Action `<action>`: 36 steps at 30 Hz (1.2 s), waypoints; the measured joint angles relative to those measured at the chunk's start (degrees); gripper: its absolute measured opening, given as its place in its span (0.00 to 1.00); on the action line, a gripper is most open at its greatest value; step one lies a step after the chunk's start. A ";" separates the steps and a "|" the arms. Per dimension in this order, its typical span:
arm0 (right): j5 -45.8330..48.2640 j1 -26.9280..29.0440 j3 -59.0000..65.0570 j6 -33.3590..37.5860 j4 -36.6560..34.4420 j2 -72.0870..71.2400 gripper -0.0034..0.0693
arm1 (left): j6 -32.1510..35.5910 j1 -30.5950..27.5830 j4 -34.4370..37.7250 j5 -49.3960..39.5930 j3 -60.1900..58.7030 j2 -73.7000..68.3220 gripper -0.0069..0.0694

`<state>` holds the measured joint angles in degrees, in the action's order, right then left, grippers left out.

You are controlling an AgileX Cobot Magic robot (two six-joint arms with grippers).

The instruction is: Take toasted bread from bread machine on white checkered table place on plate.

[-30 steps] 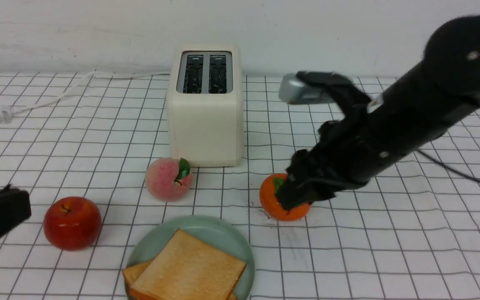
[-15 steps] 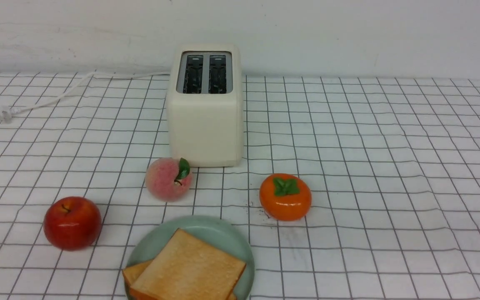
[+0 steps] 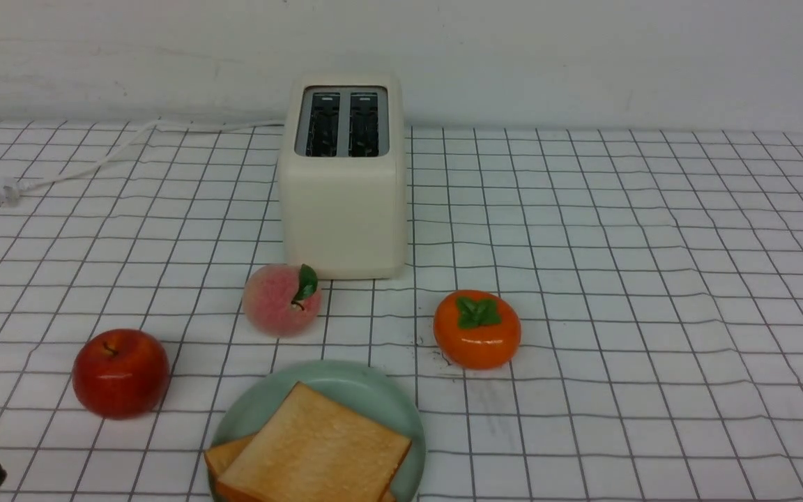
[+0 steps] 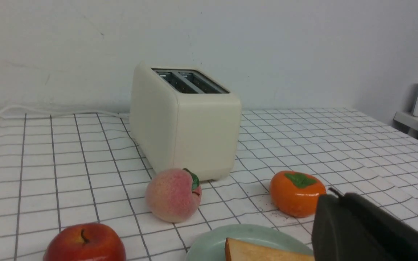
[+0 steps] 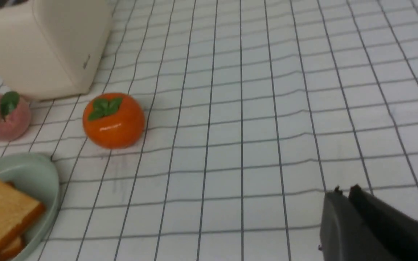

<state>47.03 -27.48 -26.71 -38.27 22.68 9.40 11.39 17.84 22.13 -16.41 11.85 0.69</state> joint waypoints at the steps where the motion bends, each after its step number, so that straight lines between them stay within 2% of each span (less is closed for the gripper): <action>1: 0.00 0.00 0.28 -0.09 0.29 -0.11 0.10 | 0.00 0.00 0.00 0.00 -0.17 0.00 0.07; 5: -2.19 0.00 5.32 -0.70 4.10 -0.85 0.11 | 0.04 0.00 0.00 -0.08 -1.60 0.00 0.07; 21: -5.34 0.34 7.09 -0.88 5.69 -0.85 0.14 | 0.16 0.00 0.00 -0.99 -2.04 0.00 0.07; 25: -6.32 5.26 7.09 -0.94 7.16 -0.85 0.14 | 0.20 0.00 0.00 -1.03 -2.04 0.00 0.07; 28: -8.03 9.73 7.29 -1.07 6.67 -1.04 0.09 | 0.20 0.00 0.00 -1.03 -2.04 0.00 0.07; 31: -15.62 16.07 9.75 0.99 4.44 -1.92 0.02 | 0.20 0.00 0.00 -1.03 -2.04 0.00 0.08; 34: -23.41 21.22 14.99 3.72 1.15 -3.21 0.02 | 0.20 0.00 0.00 -1.03 -2.04 0.00 0.08; 36: -26.93 22.75 18.08 4.08 -0.66 -3.85 0.02 | 0.20 0.00 0.00 -1.03 -2.04 0.00 0.08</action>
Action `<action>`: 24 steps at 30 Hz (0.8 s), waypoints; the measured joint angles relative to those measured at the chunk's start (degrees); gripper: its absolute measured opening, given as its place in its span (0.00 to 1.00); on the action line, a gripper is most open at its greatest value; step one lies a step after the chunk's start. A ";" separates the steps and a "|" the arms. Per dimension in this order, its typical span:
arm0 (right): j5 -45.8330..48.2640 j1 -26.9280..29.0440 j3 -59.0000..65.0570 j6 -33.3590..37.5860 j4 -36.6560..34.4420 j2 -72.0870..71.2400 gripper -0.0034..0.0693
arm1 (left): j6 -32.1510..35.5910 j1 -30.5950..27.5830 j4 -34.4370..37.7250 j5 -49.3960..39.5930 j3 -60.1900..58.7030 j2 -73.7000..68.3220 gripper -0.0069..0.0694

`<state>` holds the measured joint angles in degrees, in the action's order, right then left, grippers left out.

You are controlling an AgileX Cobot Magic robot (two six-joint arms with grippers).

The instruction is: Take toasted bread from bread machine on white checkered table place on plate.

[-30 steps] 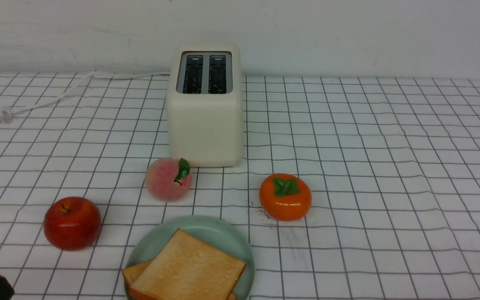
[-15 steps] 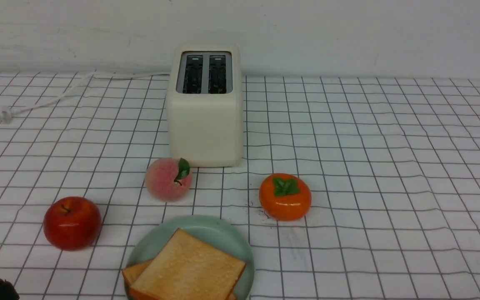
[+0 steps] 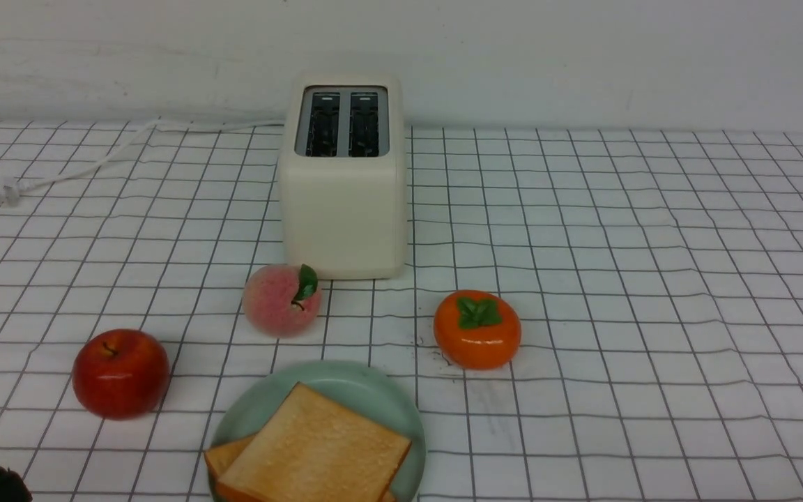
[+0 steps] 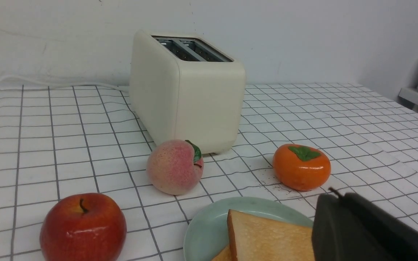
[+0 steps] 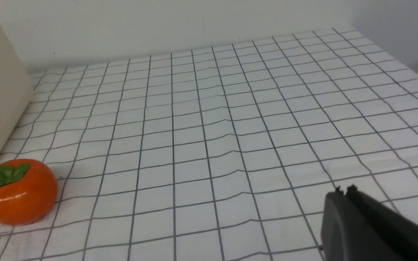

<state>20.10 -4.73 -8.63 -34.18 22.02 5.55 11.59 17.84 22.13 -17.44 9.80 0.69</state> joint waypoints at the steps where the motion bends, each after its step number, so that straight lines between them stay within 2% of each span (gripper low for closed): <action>1: -0.86 0.24 0.29 0.07 -0.15 -0.05 0.02 | 0.00 0.00 0.00 0.00 0.00 0.00 0.08; 3: -4.79 0.86 3.03 0.23 -0.90 -0.28 0.02 | 0.00 0.00 0.00 -0.02 0.00 0.00 0.08; 11: -6.88 1.20 4.74 2.55 -2.41 -1.69 0.02 | 0.00 0.00 0.00 -0.06 0.00 0.00 0.09; 14: -6.67 1.68 6.30 13.76 -10.40 -4.06 0.02 | 0.00 0.00 0.00 -0.06 0.00 0.00 0.09; 15: -6.58 1.80 6.44 15.37 -11.78 -4.43 0.02 | 0.00 0.00 0.00 -0.06 0.00 0.00 0.09; 16: -6.31 2.33 8.09 21.64 -17.27 -5.62 0.02 | 0.00 0.00 0.00 -0.06 0.00 0.00 0.09; 18: -5.57 3.10 9.72 28.20 -22.70 -6.11 0.02 | 0.00 0.00 0.00 -0.06 0.00 0.00 0.09; 24: -0.07 4.09 10.06 31.50 -25.78 -6.12 0.02 | 0.00 0.00 0.06 -0.08 0.00 0.00 0.09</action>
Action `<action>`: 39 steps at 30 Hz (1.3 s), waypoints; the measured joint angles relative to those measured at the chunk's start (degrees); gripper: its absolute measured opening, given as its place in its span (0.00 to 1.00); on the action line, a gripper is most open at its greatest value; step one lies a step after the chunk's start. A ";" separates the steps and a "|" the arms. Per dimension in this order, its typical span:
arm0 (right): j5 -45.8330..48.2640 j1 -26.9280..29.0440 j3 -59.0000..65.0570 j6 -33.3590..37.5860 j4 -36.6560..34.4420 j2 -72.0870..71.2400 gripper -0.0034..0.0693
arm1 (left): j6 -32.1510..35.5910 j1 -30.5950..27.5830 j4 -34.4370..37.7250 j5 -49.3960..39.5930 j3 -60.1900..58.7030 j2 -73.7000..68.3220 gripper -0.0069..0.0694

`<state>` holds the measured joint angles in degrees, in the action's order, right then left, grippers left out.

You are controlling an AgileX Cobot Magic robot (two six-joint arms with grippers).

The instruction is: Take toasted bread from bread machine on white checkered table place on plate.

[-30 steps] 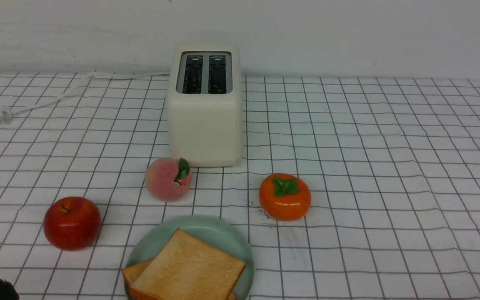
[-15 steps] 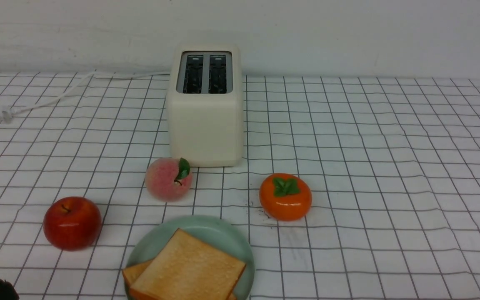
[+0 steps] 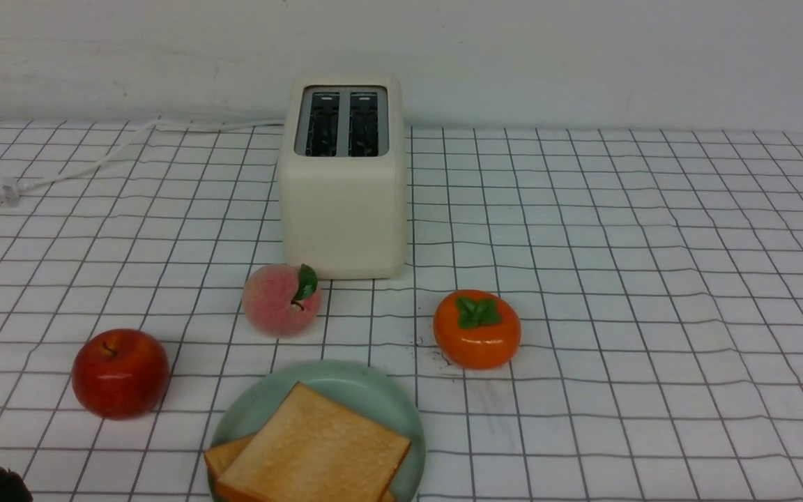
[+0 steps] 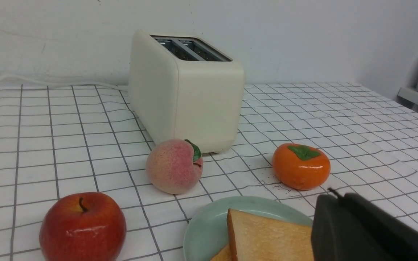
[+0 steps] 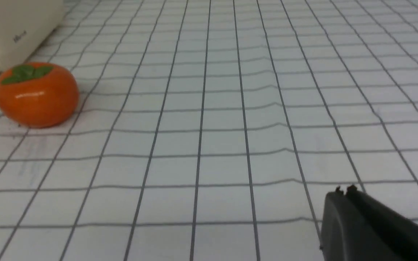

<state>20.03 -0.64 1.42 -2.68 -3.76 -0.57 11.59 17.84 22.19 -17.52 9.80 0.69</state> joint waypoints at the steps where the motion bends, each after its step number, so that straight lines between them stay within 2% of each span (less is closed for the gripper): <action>1: 0.19 0.00 0.00 0.01 0.00 0.00 0.02 | 0.00 0.00 0.00 0.00 0.00 0.00 0.09; 32: 1.96 0.00 -0.37 0.28 -0.81 0.00 0.05 | 0.00 0.00 -0.12 -0.05 0.00 0.00 0.13; 36: 2.02 0.00 -0.38 0.28 -0.86 0.00 0.06 | -0.08 0.00 -2.01 1.15 -0.46 0.00 0.13; 39: 2.13 0.00 -0.43 0.32 -0.92 0.00 0.07 | -3.96 -0.35 -5.93 6.10 -3.04 0.00 0.12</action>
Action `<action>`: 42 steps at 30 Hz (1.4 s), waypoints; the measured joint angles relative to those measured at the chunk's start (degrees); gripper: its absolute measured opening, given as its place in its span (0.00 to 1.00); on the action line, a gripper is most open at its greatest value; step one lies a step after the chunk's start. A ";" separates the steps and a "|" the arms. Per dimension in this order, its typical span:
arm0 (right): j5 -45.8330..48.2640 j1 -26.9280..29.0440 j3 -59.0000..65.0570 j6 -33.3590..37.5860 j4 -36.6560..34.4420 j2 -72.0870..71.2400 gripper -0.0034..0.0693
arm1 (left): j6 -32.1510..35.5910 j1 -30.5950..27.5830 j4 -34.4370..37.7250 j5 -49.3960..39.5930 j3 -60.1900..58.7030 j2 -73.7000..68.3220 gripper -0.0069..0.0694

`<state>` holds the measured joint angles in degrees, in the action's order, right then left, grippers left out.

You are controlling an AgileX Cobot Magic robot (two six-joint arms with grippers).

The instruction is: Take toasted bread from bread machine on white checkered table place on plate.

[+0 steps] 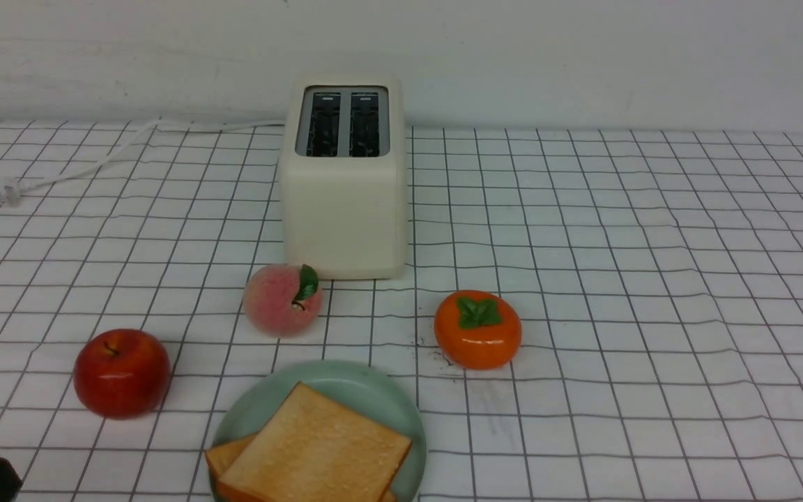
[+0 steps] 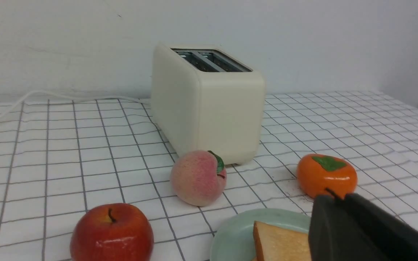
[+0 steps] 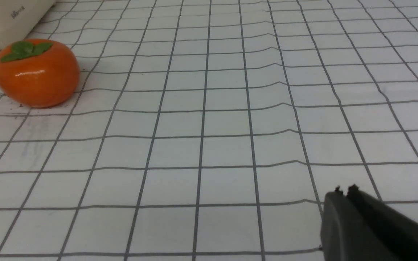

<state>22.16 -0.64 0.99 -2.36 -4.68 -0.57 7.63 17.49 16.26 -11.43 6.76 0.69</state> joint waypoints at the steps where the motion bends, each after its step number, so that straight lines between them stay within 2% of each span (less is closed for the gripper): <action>1: 0.03 0.00 0.00 0.00 -0.06 0.00 0.07 | -1.72 -0.85 -0.99 1.32 -0.83 0.00 0.10; 4: 0.03 0.00 0.00 0.00 -0.06 0.00 0.07 | -5.52 -3.89 -2.57 2.90 -2.57 0.00 0.07; 8: 0.03 0.00 0.00 0.07 -0.06 0.00 0.08 | -10.13 -12.01 -4.02 3.20 -7.04 0.00 0.07; 12: 0.07 0.00 0.00 0.07 -0.11 0.00 0.09 | -11.11 -15.78 -5.49 -2.76 -8.26 0.00 0.07; 17: 0.10 0.00 0.00 0.10 -0.11 0.00 0.10 | -11.43 -16.11 -7.12 -11.08 -8.44 0.00 0.07; 42: 0.14 0.00 0.00 0.10 -0.11 0.00 0.15 | -11.87 -16.11 -7.43 -11.09 -8.44 0.00 0.07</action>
<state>22.31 -0.64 0.99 -2.26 -4.79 -0.57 -4.23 1.39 8.83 -22.51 -1.68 0.69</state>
